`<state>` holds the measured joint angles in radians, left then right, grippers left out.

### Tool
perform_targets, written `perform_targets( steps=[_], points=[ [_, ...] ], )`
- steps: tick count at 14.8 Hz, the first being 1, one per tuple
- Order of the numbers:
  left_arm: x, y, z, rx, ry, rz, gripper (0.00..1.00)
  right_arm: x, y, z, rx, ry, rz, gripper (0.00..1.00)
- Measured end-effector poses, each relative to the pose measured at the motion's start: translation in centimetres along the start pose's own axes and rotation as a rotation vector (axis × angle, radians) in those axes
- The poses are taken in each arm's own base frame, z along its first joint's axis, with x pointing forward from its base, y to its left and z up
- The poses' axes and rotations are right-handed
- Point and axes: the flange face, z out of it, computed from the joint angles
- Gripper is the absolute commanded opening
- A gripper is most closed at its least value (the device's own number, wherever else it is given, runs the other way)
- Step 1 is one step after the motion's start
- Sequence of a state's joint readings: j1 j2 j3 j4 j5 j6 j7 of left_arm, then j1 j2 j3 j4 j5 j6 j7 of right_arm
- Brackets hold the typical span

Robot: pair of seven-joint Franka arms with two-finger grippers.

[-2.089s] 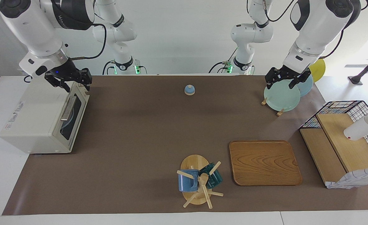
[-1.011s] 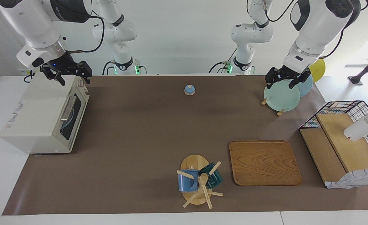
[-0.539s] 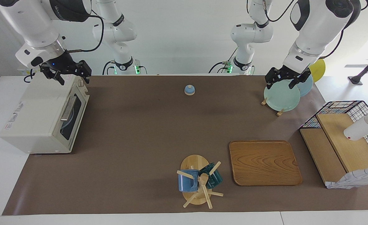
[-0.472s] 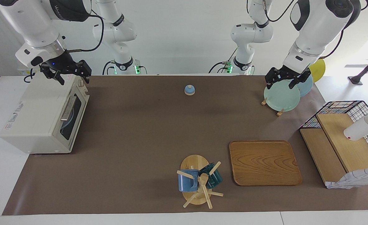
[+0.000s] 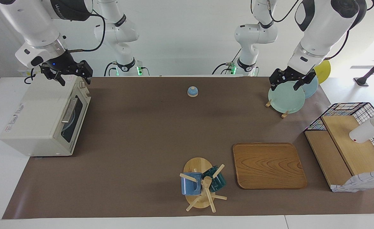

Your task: Put eggplant into oven

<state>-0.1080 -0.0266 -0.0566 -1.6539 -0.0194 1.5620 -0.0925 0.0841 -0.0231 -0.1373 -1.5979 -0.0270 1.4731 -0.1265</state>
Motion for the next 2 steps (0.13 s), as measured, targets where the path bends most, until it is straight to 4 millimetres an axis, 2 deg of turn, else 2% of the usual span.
perform_targets(
  steps=[2],
  points=[
    [0.0,0.0,0.0,0.0,0.0,0.0,1.0,0.07,0.01,-0.06,-0.001,0.007,0.0,1.0]
  ],
)
